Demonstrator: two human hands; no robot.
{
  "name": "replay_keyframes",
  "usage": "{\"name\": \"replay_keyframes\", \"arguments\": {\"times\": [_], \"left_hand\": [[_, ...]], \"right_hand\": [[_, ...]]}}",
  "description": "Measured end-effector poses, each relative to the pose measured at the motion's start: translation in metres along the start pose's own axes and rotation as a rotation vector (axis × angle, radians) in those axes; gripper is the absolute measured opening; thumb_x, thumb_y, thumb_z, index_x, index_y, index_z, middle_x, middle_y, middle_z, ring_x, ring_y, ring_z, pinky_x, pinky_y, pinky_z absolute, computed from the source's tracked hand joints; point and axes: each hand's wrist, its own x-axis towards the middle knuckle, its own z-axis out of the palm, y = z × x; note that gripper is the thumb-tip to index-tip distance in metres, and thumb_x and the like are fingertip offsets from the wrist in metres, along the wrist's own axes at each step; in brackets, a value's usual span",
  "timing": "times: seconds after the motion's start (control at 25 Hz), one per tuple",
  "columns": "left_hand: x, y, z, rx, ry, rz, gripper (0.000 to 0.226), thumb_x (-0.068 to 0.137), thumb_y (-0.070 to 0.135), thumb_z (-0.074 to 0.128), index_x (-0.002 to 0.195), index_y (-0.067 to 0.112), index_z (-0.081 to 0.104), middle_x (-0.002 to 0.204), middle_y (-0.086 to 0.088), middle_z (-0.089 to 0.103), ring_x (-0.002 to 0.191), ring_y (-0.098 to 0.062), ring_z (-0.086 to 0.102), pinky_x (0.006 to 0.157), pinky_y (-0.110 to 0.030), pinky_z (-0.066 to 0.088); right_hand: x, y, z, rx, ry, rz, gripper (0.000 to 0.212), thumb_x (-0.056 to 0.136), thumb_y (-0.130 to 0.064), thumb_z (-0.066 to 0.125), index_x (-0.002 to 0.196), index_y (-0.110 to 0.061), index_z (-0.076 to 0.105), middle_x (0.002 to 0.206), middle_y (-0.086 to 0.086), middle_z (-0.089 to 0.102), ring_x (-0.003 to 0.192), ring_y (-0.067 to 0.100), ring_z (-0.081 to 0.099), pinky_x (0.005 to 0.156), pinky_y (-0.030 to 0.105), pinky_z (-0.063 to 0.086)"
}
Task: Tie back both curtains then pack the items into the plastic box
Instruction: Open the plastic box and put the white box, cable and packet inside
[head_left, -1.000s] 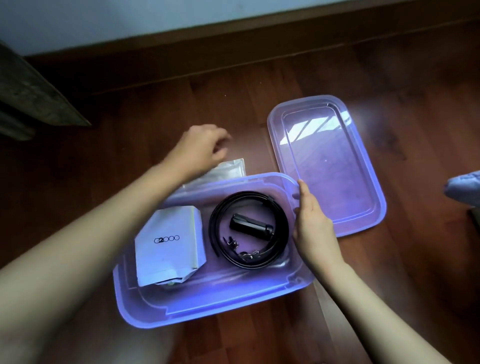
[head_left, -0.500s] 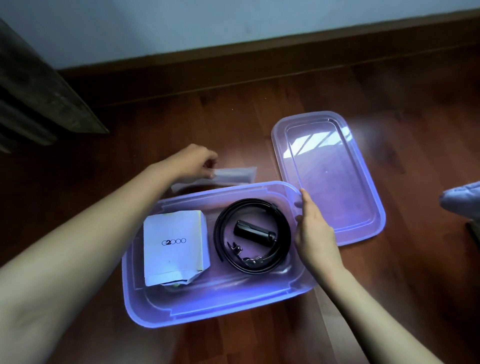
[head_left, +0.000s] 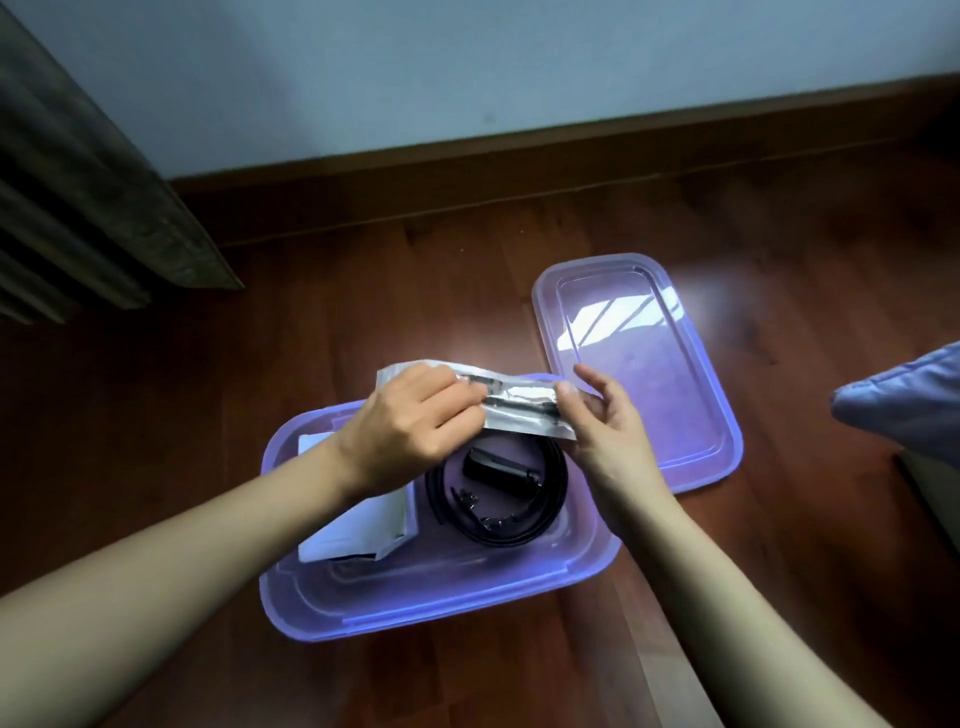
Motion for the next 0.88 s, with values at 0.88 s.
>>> {"name": "replay_keyframes", "arguments": {"times": [0.88], "left_hand": [[0.017, 0.029, -0.027, -1.267, -0.094, -1.498, 0.020, 0.083, 0.000, 0.064, 0.097, 0.009, 0.053, 0.092, -0.009, 0.070, 0.079, -0.016, 0.063, 0.078, -0.024, 0.050]], "right_hand": [[-0.010, 0.015, 0.001, -0.367, 0.180, -0.264, 0.023, 0.089, -0.017, 0.062, 0.106, -0.020, 0.048, 0.107, -0.003, 0.049, 0.100, 0.006, 0.049, 0.081, 0.012, 0.038]]}}
